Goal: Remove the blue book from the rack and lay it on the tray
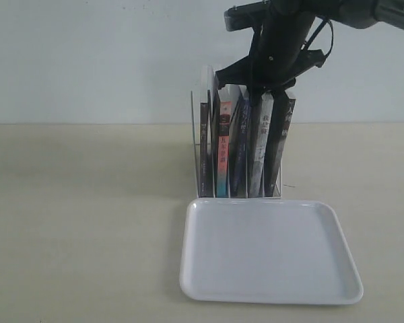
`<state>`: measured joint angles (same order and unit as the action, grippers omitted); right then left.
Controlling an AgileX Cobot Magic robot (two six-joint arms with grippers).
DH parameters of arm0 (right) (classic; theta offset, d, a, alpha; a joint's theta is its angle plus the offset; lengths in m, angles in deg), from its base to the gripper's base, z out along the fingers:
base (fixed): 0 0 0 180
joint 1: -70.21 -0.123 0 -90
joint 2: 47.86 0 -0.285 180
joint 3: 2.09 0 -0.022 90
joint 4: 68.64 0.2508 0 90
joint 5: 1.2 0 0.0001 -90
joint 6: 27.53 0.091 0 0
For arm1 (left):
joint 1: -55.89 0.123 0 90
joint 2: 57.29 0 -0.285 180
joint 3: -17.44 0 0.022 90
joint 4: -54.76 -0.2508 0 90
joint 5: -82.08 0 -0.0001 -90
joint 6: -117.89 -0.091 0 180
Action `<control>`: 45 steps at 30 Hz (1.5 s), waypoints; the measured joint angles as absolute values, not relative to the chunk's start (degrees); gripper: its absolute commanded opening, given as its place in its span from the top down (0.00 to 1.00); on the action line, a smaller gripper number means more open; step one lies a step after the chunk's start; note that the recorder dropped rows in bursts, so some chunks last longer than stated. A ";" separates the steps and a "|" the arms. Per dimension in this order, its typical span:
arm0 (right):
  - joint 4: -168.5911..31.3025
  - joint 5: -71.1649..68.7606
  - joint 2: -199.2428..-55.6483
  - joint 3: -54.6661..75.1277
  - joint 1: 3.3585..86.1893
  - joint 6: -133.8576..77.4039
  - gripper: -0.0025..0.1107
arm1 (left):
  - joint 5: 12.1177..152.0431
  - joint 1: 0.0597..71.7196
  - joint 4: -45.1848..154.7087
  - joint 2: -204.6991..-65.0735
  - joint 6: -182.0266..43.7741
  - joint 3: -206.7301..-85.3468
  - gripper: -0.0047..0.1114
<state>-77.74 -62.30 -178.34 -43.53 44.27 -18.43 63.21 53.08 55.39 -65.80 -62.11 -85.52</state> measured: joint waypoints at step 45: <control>-81.45 -62.49 -167.21 -43.75 44.27 -16.87 0.98 | 63.21 53.08 55.39 -65.80 -62.11 -85.52 0.92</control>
<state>-81.45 -62.49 -167.21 -43.75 44.27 -16.87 63.21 53.08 55.39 -65.80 -62.11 -85.52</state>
